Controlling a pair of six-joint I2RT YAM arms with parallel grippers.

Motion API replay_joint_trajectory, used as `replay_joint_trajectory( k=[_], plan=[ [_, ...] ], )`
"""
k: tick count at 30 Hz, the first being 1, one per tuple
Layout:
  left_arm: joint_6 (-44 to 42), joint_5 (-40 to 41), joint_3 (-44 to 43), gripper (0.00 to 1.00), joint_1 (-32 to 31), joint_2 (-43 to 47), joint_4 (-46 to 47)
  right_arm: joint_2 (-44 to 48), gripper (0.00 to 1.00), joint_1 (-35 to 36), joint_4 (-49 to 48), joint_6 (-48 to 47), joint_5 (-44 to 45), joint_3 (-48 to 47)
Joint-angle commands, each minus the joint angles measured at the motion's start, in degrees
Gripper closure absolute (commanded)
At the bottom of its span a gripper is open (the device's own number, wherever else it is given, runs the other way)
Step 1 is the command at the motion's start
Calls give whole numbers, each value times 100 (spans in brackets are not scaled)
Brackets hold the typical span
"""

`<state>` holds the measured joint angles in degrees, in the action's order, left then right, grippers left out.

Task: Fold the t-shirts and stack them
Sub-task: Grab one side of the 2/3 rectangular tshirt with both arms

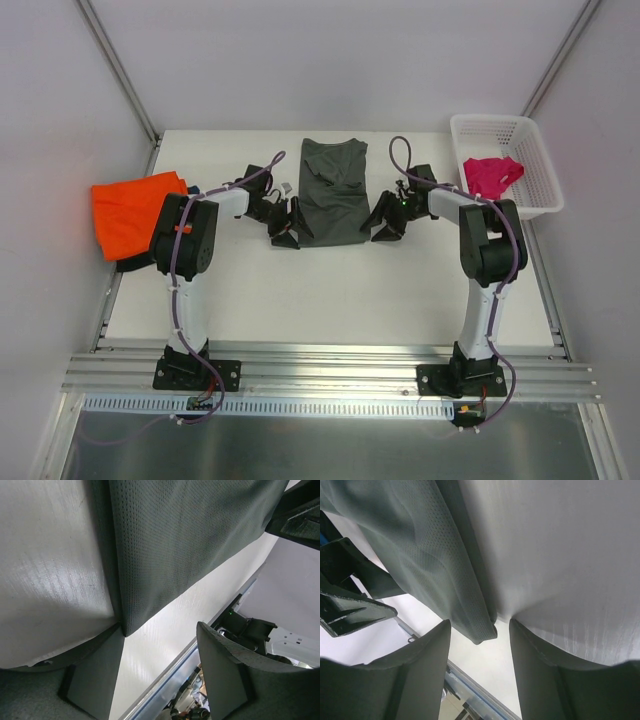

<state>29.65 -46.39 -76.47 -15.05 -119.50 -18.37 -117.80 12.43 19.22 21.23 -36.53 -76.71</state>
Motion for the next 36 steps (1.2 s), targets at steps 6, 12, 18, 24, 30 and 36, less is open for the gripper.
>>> replay_joint_trajectory(
  k=[6,12,18,24,30,36],
  plan=[
    [67,25,-26,46,-16,-214,62,-50,50,225,-147,206,-249,16],
    [111,-19,9,48,-16,-187,70,-182,54,462,-244,285,-302,-169],
    [182,-98,35,59,-16,-196,97,-121,59,515,-279,250,-284,-64],
    [199,-177,97,76,11,-161,123,81,62,427,-156,74,-214,112],
    [182,-247,114,100,28,-108,167,310,67,348,55,-181,-100,200],
    [76,-406,228,100,55,137,185,643,83,375,222,-418,-12,191]
  ],
)
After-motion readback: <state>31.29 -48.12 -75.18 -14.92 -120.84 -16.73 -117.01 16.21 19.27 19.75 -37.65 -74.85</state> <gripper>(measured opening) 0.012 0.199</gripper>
